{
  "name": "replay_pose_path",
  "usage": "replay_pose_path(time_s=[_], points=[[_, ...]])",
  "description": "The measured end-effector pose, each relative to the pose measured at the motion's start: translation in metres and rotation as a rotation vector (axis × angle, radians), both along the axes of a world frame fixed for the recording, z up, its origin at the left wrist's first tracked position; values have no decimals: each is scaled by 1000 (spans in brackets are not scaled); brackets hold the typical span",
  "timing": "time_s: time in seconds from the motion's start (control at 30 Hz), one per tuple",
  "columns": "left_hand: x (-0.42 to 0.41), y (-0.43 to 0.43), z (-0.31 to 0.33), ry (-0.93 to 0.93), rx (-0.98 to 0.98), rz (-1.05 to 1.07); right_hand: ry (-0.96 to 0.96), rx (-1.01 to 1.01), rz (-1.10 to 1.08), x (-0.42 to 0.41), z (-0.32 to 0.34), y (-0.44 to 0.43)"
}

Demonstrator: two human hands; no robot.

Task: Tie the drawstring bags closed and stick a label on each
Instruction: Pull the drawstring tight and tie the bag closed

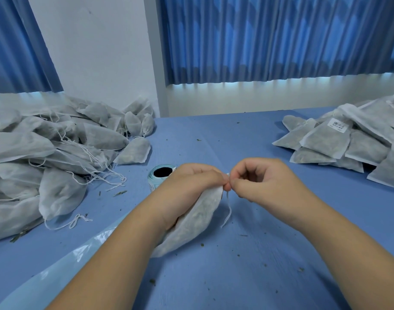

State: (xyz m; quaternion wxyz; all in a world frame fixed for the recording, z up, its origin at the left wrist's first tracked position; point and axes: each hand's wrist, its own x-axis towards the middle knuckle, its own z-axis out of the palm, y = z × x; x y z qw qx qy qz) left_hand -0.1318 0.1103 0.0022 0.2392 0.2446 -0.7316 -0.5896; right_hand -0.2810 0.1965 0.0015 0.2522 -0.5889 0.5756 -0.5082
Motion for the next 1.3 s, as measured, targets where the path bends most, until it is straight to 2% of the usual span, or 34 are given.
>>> replay_pose_path(time_s=[0.4,0.8,1.0,1.3], points=[[2,0,1,-65,-57,0,1,92,-15,1,2,2],[2,-1,1,-35,-52,61,28,55,-40,-6,0,0],[1,-2,0,21,-47,93,-140,-47,-8,-5,3,2],[-1,-3,-2,34,-85,136,-185,-49,-30,0,-1,-3]])
